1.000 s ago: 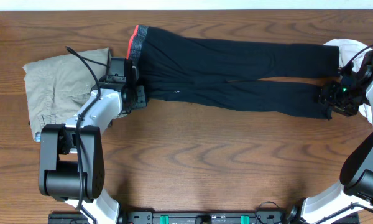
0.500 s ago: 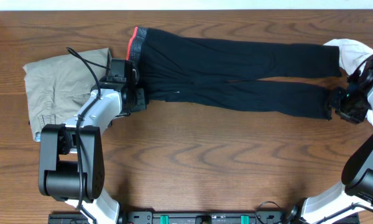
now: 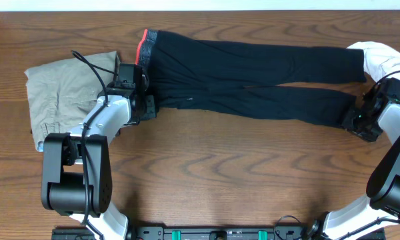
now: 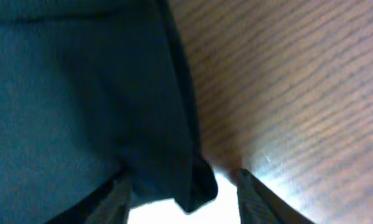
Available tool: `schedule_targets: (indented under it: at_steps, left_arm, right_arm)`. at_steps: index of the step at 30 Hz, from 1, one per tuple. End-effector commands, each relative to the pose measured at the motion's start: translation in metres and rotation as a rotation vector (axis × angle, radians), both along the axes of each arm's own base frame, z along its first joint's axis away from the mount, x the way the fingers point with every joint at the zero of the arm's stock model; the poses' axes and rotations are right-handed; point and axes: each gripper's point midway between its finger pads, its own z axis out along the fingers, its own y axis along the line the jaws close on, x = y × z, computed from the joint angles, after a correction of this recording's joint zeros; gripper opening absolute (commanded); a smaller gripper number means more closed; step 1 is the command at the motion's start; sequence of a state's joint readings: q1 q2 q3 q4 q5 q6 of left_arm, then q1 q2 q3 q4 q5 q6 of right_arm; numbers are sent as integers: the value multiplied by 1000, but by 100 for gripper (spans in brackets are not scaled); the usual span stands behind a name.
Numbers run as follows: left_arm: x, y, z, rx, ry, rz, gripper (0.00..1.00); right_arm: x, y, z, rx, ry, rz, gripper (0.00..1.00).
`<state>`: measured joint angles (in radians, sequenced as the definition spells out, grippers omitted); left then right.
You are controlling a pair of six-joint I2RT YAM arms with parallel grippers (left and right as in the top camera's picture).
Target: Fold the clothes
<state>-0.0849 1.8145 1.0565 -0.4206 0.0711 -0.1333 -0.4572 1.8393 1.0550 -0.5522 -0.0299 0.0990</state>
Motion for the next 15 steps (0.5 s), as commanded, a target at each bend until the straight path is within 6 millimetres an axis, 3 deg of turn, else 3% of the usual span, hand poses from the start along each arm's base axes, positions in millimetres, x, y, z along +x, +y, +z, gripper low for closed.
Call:
schedule_targets:
  at_steps: [1, 6, 10, 12, 15]
  left_arm:
    - [-5, 5, -6, 20, 23, 3, 6]
    - [-5, 5, -6, 19, 23, 3, 7]
    - [-5, 5, -6, 19, 23, 3, 7]
    - [-5, 5, -6, 19, 23, 3, 7]
    - [-5, 5, -6, 19, 23, 3, 7]
  right_arm:
    - [0, 0, -5, 3, -9, -11, 47]
    - [8, 0, -3, 8, -42, -3, 43]
    - [13, 4, -1, 28, -68, 16, 34]
    - [12, 5, -2, 29, -65, 18, 25]
    - [12, 5, -2, 29, -63, 17, 1]
